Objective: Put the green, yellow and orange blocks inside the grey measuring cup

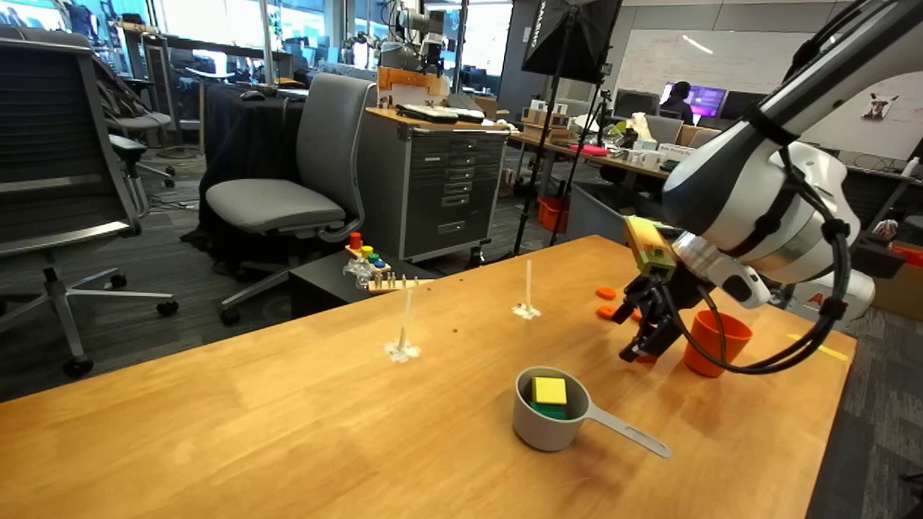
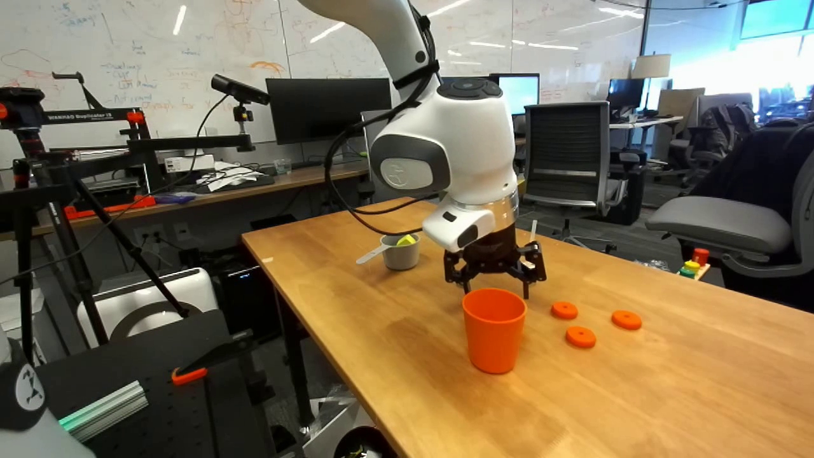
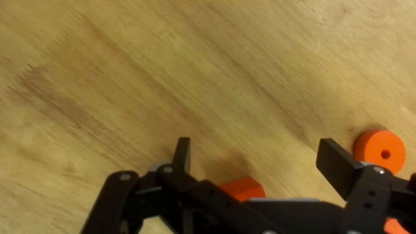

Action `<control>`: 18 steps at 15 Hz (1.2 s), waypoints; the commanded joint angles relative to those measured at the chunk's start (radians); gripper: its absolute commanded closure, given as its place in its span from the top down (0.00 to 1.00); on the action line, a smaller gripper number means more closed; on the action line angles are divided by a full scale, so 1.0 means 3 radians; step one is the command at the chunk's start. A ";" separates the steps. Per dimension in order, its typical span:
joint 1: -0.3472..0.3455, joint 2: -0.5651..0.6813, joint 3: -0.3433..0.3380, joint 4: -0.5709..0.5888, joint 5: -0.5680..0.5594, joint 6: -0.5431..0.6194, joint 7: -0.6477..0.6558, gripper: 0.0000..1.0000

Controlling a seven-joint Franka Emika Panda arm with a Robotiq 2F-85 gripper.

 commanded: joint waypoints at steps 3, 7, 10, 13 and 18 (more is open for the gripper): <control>0.0016 -0.0102 -0.0067 -0.0188 -0.0101 0.0038 0.0027 1.00; -0.0024 -0.0162 -0.0117 -0.0289 -0.0079 0.0059 0.0010 1.00; -0.0051 -0.0155 -0.0144 -0.0287 -0.0087 0.0125 -0.0034 0.75; -0.0056 -0.0165 -0.0133 -0.0268 -0.0026 0.0179 -0.0176 0.59; -0.0150 -0.0168 -0.0032 -0.0226 0.0075 0.0264 -0.0449 0.19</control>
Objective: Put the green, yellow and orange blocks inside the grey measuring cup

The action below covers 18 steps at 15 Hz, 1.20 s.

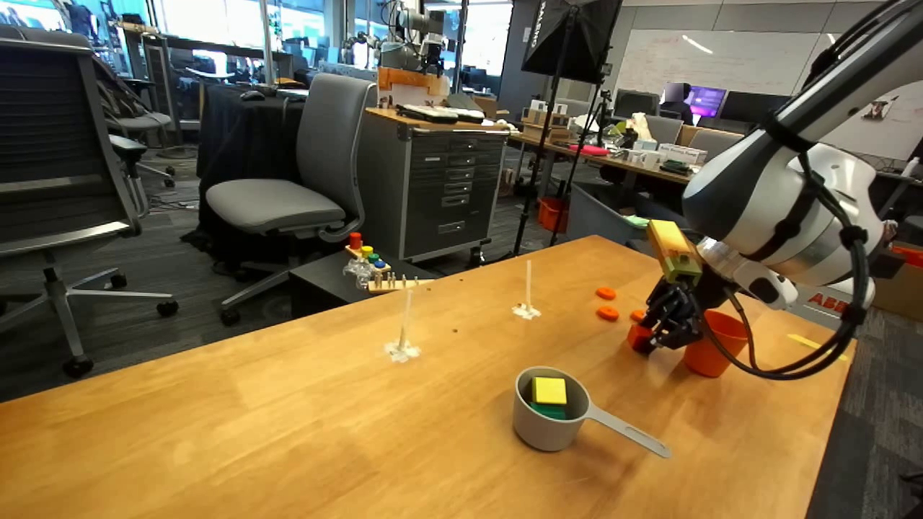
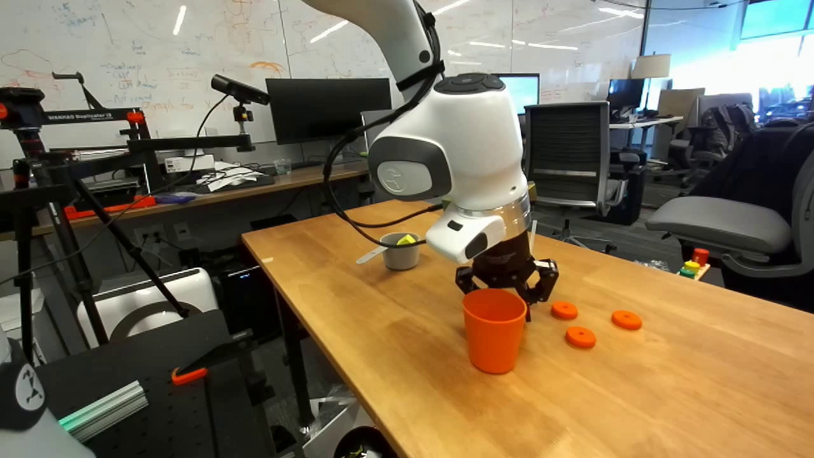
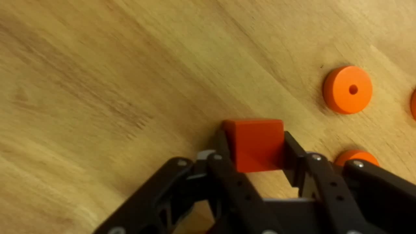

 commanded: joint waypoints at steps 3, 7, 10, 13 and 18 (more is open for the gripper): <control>-0.0136 -0.0078 0.0153 -0.0002 0.0140 0.0088 -0.0336 0.12; -0.0177 -0.0072 0.0277 0.0049 0.0190 0.0131 -0.0468 0.12; -0.0147 -0.0091 0.0382 0.0073 0.0192 0.0179 -0.0543 0.12; -0.0089 -0.0134 0.0519 0.0100 0.0160 0.0233 -0.0574 0.12; 0.0139 -0.0221 0.0715 0.0137 0.0048 0.0364 -0.0538 0.12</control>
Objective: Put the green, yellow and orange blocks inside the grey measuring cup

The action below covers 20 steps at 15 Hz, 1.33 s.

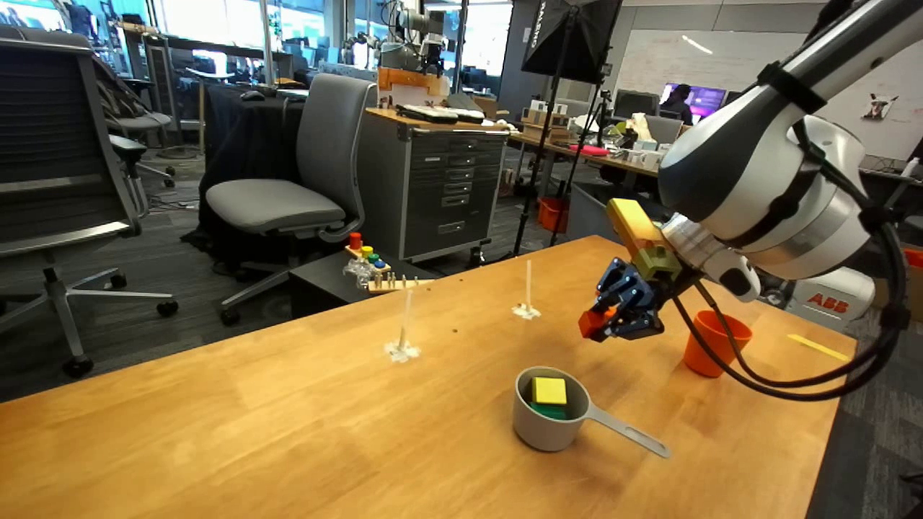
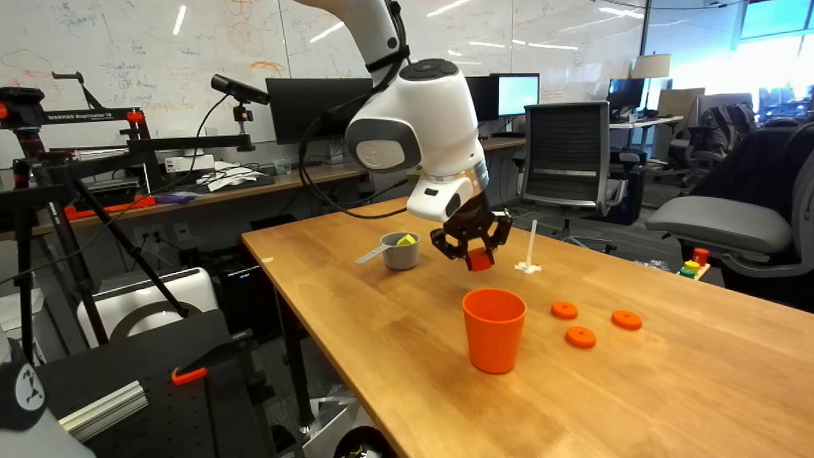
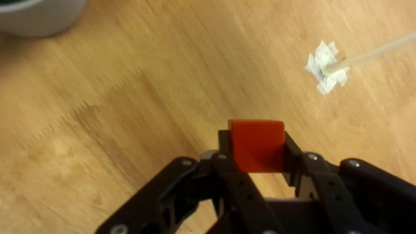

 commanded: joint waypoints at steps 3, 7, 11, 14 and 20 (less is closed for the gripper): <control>0.0409 -0.0151 0.0067 0.0034 -0.0066 0.0140 -0.0043 0.12; 0.0790 -0.0140 -0.0040 0.0087 -0.0296 0.0213 0.0114 0.12; 0.1166 -0.0177 -0.0193 0.0122 -0.0450 0.0261 0.0224 0.12; 0.1401 -0.0160 -0.0353 0.0155 -0.0480 0.0218 0.0373 0.12; 0.1882 -0.0163 -0.0796 0.0010 -0.0463 0.0162 0.0729 0.12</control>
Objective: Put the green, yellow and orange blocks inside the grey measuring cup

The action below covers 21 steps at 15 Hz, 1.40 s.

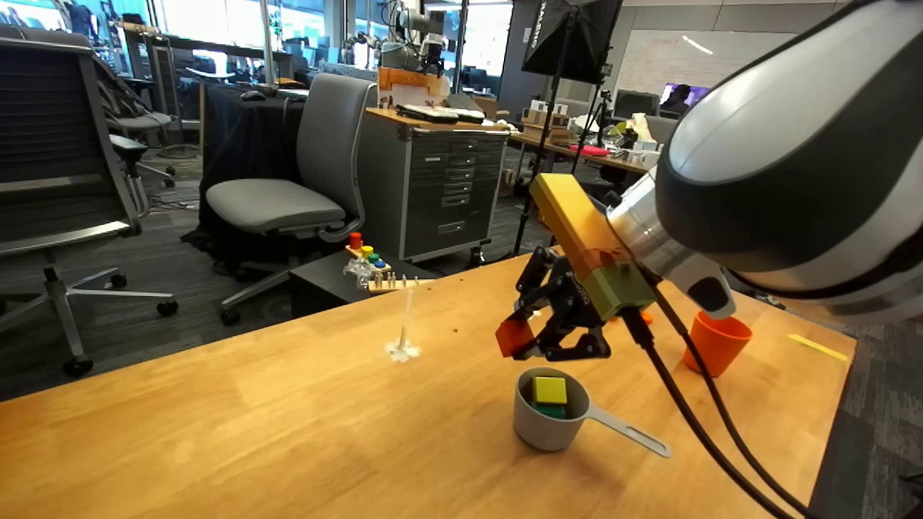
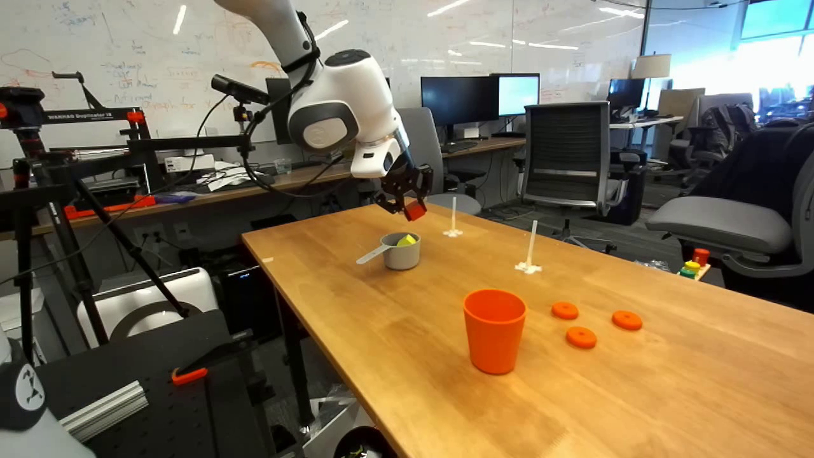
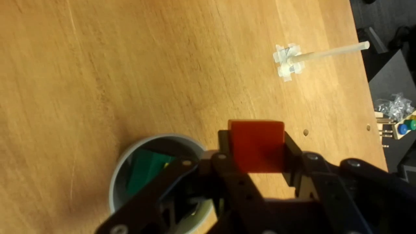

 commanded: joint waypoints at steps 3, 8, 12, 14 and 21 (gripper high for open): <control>0.0428 -0.0056 -0.0379 -0.0201 -0.0070 -0.0086 0.0367 0.12; 0.0714 -0.0095 -0.0571 -0.0330 -0.0076 -0.0109 0.0529 0.12; 0.0923 -0.0100 -0.0741 -0.0383 -0.0072 -0.0092 0.0634 0.69; 0.0978 -0.0113 -0.0796 -0.0377 -0.0073 -0.0078 0.0613 0.85; 0.1080 -0.0355 -0.0877 -0.0179 -0.0127 -0.0079 0.0609 1.00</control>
